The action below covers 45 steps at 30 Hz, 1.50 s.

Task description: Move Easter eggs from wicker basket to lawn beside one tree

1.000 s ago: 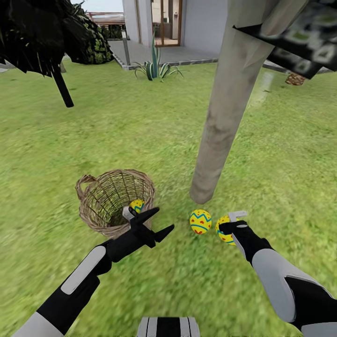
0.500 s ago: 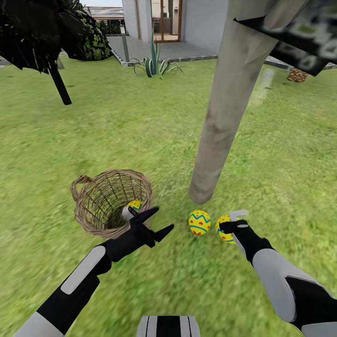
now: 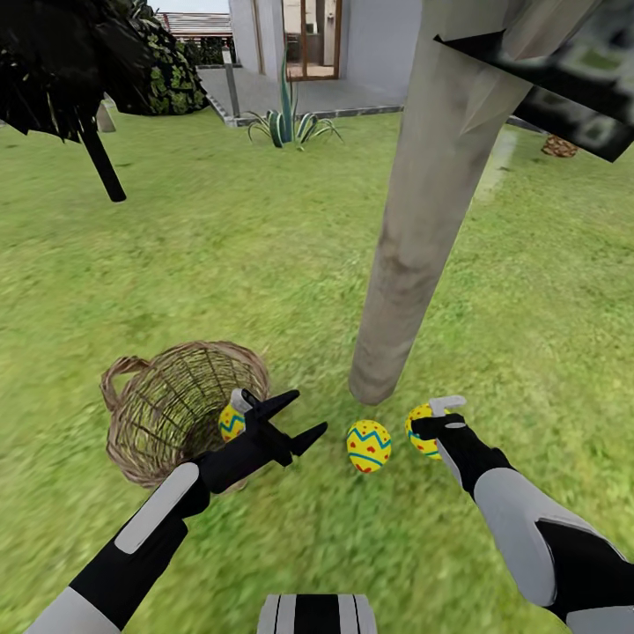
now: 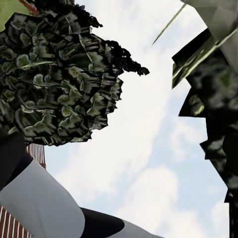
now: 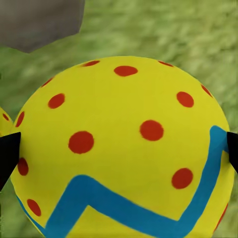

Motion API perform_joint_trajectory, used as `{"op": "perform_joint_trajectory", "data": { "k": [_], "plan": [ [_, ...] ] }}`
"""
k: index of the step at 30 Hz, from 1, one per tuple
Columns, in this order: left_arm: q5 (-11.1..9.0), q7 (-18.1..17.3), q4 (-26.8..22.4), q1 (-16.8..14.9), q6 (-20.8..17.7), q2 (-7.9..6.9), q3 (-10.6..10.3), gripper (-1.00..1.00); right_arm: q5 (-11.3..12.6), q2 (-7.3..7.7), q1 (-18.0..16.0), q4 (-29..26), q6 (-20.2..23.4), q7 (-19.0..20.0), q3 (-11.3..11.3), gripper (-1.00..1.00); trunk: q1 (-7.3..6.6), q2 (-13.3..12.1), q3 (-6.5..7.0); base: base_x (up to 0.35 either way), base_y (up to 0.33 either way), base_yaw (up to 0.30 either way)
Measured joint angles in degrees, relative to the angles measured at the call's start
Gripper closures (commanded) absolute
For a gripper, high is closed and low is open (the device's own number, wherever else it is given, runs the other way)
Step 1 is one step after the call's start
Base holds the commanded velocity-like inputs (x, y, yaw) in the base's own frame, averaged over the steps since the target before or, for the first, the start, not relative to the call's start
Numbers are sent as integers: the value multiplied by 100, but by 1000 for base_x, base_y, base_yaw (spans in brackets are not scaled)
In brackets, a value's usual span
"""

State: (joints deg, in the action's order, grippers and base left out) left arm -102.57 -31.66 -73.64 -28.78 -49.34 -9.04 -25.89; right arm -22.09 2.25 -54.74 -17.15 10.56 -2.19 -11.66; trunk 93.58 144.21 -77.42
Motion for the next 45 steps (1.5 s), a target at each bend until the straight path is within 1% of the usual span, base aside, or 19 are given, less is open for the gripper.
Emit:
{"op": "perform_joint_trajectory", "data": {
  "k": [5, 16, 17, 18, 20, 23, 29, 32, 33, 43, 44, 45],
  "plan": [
    [-5, 1, -32, 2, -3, -1, 0, -100, -25, -20, -1, 1, 7, -1, 9, 100, 0, 0, 0, 3, 0, 148],
    [5, 0, -31, 0, -1, 4, -10, -100, -2, -4, 0, -9, 0, 0, 6, 100, 29, 14, -243, 0, 0, 18],
    [13, 7, -25, 21, 8, 36, -12, -100, 24, -37, -21, 23, -33, -32, -1, 100, 29, 15, -243, 0, 0, 0],
    [13, 8, -30, 29, 9, 68, -21, -100, 26, -16, -26, 37, -25, -50, 0, 100, 29, 15, -243, 0, 0, 0],
    [12, 8, -34, 34, 9, 77, -25, -100, 27, -10, -28, 39, -11, -42, -3, 100, 29, 15, -243, 0, 0, 0],
    [14, 20, -32, 43, 9, 165, -28, -100, 20, -18, -27, 35, -9, -36, 1, 100, 29, 15, -243, 0, 0, 0],
    [9, 215, -186, 44, 6, 359, -222, -100, 18, -20, -27, 34, -9, -35, 1, 100, 29, 15, -243, 0, 0, 0],
    [9, 312, -261, 44, 6, 456, -298, -100, 19, -20, -26, 35, -9, -35, 1, 100, 37, 19, -309, 0, 0, 0],
    [11, 971, -259, 44, 4, 645, -296, -100, 19, -20, -26, 32, -9, -35, 1, 100, 40, 20, -331, 0, 0, 0],
    [-5, 995, -268, 45, 0, 654, -298, -100, 44, -15, -25, 30, -38, -54, 1, 100, 66, 34, -553, 0, 0, 0],
    [-5, 995, -268, 45, 0, 654, -300, -100, 45, -20, -29, 32, -37, -108, 1, 100, 68, 35, -575, 0, 0, 0],
    [-5, 995, -268, 44, 0, 654, -301, -100, 48, -52, -34, 34, -37, -290, 1, 100, 71, 36, -597, 0, 0, 0]
  ]
}}
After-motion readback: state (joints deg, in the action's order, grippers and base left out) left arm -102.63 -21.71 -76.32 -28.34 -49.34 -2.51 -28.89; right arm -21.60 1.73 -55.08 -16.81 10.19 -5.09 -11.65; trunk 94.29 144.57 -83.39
